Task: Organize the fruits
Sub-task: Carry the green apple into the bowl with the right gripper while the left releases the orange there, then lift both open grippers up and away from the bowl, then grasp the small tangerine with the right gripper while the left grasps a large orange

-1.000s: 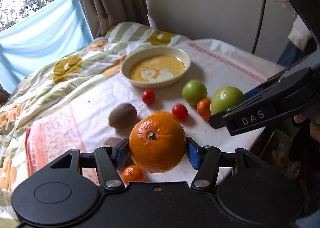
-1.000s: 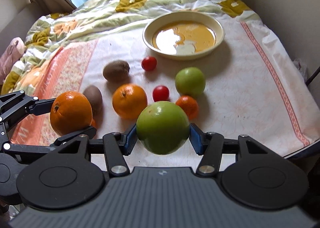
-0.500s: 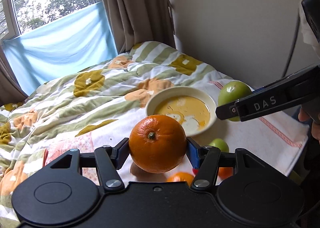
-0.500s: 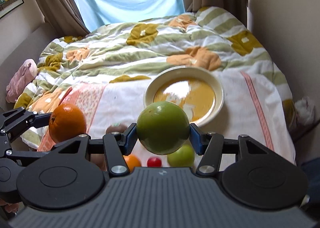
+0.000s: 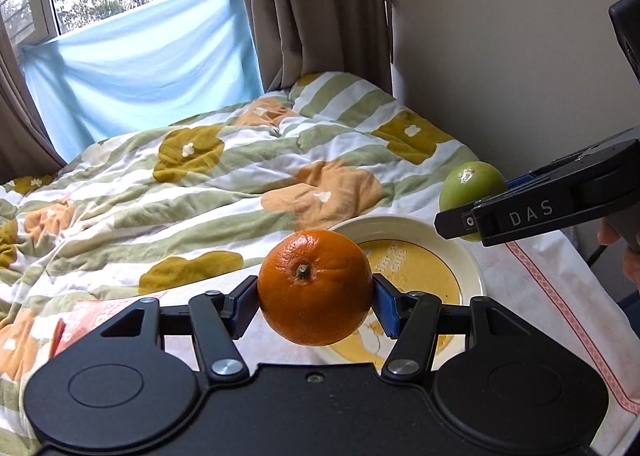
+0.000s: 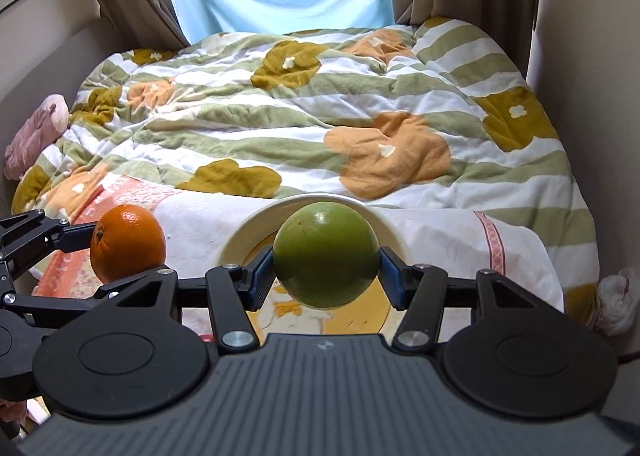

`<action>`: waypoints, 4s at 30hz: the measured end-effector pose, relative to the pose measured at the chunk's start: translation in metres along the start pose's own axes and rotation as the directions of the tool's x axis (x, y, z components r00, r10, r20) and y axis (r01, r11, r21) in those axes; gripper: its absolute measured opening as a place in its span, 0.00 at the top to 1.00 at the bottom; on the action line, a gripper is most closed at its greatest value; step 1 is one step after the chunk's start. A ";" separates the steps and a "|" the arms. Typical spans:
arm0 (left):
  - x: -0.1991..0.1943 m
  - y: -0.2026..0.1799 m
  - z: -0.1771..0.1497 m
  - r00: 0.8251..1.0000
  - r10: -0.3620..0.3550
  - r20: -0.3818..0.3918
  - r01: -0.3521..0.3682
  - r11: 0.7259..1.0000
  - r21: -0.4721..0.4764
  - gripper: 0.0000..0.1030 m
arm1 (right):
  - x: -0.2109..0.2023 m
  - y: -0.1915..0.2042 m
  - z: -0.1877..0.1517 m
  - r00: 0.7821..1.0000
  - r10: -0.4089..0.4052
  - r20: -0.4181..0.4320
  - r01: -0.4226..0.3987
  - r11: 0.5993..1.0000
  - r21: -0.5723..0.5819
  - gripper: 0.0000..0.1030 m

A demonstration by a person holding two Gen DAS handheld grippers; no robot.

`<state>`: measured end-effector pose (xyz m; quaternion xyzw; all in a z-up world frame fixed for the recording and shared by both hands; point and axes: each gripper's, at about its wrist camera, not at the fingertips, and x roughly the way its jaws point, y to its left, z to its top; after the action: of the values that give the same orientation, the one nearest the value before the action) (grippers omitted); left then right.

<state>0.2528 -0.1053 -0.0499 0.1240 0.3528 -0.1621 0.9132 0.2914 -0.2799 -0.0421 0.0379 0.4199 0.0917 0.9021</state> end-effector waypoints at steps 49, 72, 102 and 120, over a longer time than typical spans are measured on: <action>0.068 0.001 -0.002 0.996 -0.018 -0.082 0.022 0.999 0.042 0.01 | 0.104 -0.017 -0.010 0.997 0.009 -0.076 -0.019 0.992 -0.128 0.32; 0.051 0.005 -0.013 0.995 -0.006 -0.098 0.008 1.000 0.017 0.01 | 0.091 -0.008 -0.018 0.999 0.016 0.028 -0.011 0.982 -0.190 0.00; -0.120 0.008 -0.036 0.988 0.111 0.110 -0.100 0.990 -0.103 0.00 | -0.081 0.034 -0.050 0.993 0.006 0.119 0.010 0.991 -0.136 0.00; -0.149 0.021 -0.117 0.991 -0.128 0.047 0.127 0.991 0.035 0.00 | -0.139 0.104 -0.148 0.982 -0.150 0.113 0.142 0.987 0.074 0.00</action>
<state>0.0859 -0.0149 -0.0300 0.1118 0.3349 -0.2287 0.9072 0.0770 -0.2066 -0.0184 0.0420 0.3703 0.0090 0.9279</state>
